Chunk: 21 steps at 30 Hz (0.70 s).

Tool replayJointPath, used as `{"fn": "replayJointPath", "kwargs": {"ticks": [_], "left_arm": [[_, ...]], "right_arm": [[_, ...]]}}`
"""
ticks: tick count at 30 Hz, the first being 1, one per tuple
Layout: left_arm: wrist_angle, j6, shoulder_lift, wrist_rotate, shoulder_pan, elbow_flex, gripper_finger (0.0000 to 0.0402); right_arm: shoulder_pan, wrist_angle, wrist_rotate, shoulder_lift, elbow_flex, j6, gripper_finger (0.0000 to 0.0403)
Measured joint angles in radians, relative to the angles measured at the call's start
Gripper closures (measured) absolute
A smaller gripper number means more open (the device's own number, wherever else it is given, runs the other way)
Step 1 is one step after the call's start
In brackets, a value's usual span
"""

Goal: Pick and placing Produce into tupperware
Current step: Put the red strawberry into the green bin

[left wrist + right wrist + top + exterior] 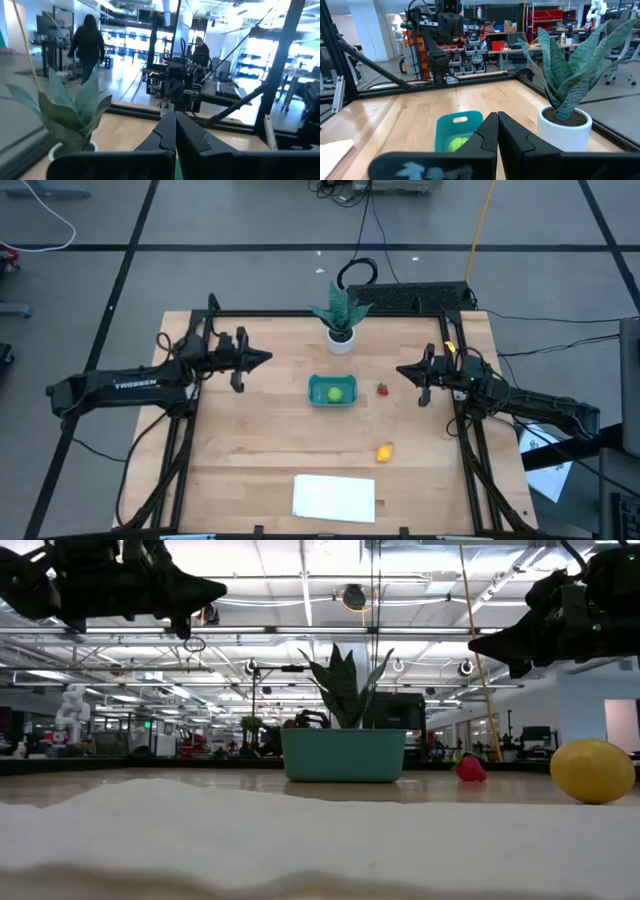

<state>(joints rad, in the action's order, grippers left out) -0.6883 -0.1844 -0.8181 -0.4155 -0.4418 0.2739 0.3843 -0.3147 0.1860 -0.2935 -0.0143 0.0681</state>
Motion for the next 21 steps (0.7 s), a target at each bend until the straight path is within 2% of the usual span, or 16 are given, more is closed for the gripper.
{"fn": "replayJointPath", "kwargs": {"ticks": [5,9,11,17,21], "left_arm": [[0.005,0.024,-0.005,0.009,0.044,-0.001,0.0401],[0.027,0.113,0.025,0.114,0.134,0.002,0.0401],[0.124,0.136,0.059,0.187,0.175,0.027,0.0401],[0.556,0.245,0.176,0.379,0.289,0.170,0.0401],[0.570,0.281,0.270,0.408,0.307,0.163,0.0401]], "right_arm": [[0.000,-0.014,-0.001,0.000,0.000,0.000,0.0403],[0.000,-0.014,-0.001,0.000,0.000,0.004,0.0403],[0.000,-0.013,-0.001,0.000,0.000,0.014,0.0403],[0.000,0.010,-0.001,0.000,0.000,0.022,0.0403],[0.000,0.013,-0.001,0.000,0.000,0.024,0.0403]]}}
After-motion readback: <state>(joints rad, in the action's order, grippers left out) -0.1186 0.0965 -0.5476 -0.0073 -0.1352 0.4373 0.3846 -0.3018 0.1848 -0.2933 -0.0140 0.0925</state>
